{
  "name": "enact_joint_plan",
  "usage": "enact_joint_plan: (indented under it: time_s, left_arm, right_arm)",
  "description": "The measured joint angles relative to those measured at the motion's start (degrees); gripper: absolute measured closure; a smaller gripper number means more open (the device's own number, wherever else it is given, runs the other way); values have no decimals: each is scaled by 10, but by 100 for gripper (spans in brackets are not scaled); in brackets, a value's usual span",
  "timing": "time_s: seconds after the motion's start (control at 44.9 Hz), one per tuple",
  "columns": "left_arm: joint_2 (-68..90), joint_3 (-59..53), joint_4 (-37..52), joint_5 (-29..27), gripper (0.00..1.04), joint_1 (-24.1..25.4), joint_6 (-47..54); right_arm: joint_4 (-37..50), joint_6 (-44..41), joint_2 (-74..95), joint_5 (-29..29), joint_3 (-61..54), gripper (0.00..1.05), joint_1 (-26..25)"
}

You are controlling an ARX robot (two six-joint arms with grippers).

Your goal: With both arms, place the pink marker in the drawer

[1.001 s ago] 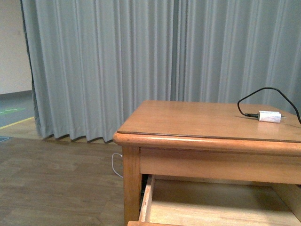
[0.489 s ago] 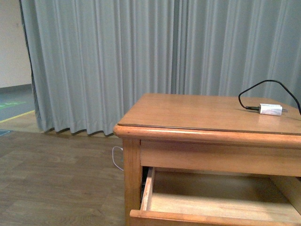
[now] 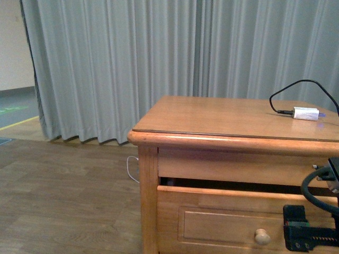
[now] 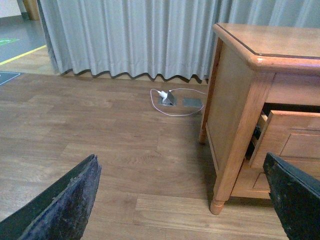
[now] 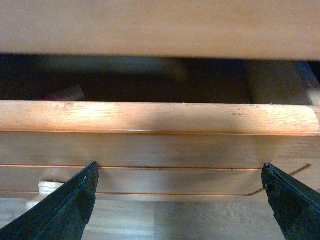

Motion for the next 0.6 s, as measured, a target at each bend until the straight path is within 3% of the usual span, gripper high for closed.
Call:
enact_joint_plan:
  time_s: [0.289, 0.601]
  left_arm:
    - [0, 0, 0, 0, 6, 0, 0]
    - [0, 0, 0, 0, 6, 0, 0]
  right_arm:
    - [19, 9, 57, 5, 62, 8, -5]
    - [3, 15, -19, -15, 16, 8, -17]
